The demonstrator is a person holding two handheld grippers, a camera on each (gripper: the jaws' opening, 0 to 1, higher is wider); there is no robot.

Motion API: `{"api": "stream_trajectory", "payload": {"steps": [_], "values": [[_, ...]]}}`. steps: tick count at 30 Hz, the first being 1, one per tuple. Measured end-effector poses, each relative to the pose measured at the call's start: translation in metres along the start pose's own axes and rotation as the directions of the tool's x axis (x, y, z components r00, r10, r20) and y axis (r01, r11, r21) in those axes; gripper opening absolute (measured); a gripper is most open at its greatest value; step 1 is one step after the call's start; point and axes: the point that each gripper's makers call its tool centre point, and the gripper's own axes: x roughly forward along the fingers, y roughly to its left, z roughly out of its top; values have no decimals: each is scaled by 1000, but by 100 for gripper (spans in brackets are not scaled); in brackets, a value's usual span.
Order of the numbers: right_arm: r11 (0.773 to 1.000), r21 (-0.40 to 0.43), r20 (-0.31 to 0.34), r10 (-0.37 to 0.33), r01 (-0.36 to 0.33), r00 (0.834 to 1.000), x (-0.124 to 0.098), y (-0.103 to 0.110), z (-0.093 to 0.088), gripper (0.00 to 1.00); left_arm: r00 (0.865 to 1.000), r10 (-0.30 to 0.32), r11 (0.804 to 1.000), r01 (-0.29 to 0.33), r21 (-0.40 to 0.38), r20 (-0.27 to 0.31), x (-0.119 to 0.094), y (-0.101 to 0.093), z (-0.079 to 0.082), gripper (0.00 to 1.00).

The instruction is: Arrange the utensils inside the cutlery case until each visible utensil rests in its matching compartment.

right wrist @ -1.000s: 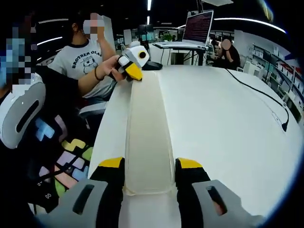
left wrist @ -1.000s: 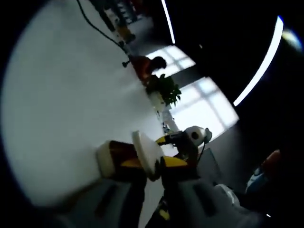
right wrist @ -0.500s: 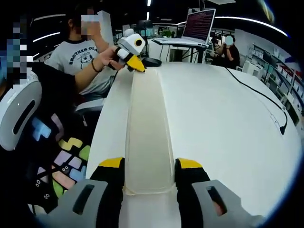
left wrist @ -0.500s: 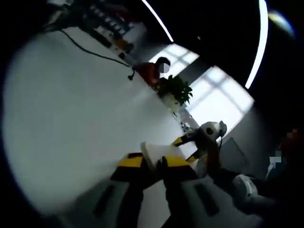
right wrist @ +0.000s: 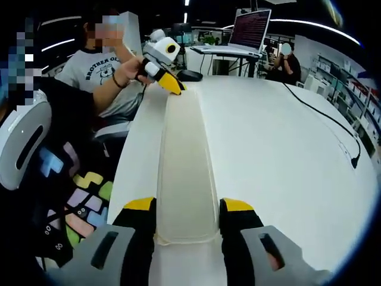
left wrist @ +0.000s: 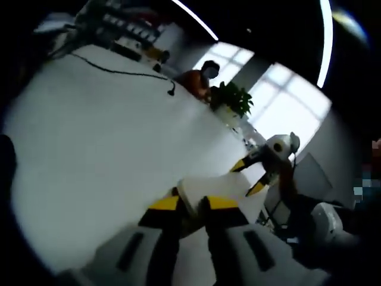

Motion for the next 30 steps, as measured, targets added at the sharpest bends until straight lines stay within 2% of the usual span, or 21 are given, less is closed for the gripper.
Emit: {"api": "stream_trajectory", "payload": {"steps": [4,11,23,30], "values": [[1000,6,-8,-1,1,1000,0,0,-1,43,997,70,996,-69,49,-12,-2,9,0,14],[1000,6,-23,0,0,1000,1,0,-1,43,997,68,996,-65,60,-47,-4,12,-4,14],[1000,16,-40,7,-6,999,2,-1,-1,44,997,45,999,-44,13,-60,-5,13,-5,14],[1000,26,-15,6,-5,1000,-4,-2,5,42,997,36,999,-37,-13,-66,-5,11,-7,13]]}}
